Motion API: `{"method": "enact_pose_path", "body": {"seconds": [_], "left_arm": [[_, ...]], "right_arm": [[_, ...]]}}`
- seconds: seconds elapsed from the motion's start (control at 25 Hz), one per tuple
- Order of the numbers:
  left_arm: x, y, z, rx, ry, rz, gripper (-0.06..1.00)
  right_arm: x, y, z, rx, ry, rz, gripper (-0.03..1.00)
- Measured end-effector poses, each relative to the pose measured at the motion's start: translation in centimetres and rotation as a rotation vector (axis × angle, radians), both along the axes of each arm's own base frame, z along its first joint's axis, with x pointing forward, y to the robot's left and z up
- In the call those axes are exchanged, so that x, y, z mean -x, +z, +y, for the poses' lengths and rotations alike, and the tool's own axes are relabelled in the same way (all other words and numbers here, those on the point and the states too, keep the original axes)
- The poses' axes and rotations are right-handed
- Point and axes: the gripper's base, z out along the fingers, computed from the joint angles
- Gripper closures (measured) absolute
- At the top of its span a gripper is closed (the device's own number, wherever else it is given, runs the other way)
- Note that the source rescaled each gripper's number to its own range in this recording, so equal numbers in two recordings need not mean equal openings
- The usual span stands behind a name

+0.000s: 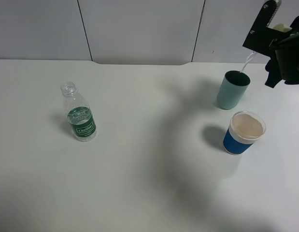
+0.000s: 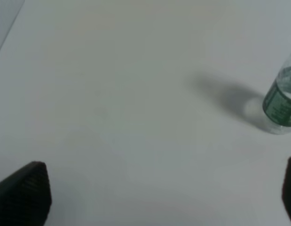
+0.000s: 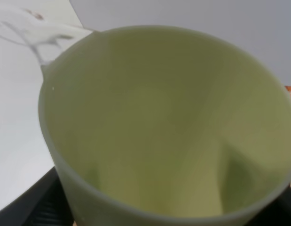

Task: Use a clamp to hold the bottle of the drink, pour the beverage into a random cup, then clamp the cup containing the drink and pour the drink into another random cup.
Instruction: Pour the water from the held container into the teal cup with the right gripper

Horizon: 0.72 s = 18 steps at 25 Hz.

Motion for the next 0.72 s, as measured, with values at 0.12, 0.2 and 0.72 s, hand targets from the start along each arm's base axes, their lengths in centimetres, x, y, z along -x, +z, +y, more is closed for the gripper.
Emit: {"method": "enact_pose_path", "body": {"seconds": [0.12, 0.2, 0.72], "left_arm": [[0.00, 0.00, 0.00, 0.000, 0.000, 0.000, -0.06], [0.00, 0.00, 0.00, 0.000, 0.000, 0.000, -0.06], [0.00, 0.00, 0.00, 0.000, 0.000, 0.000, -0.06]], "right_arm": [[0.01, 0.02, -0.03, 0.003, -0.004, -0.002, 0.96], [0.02, 0.03, -0.05, 0.005, -0.005, -0.002, 0.96], [0.04, 0.09, -0.12, 0.083, 0.021, 0.042, 0.96]]}}
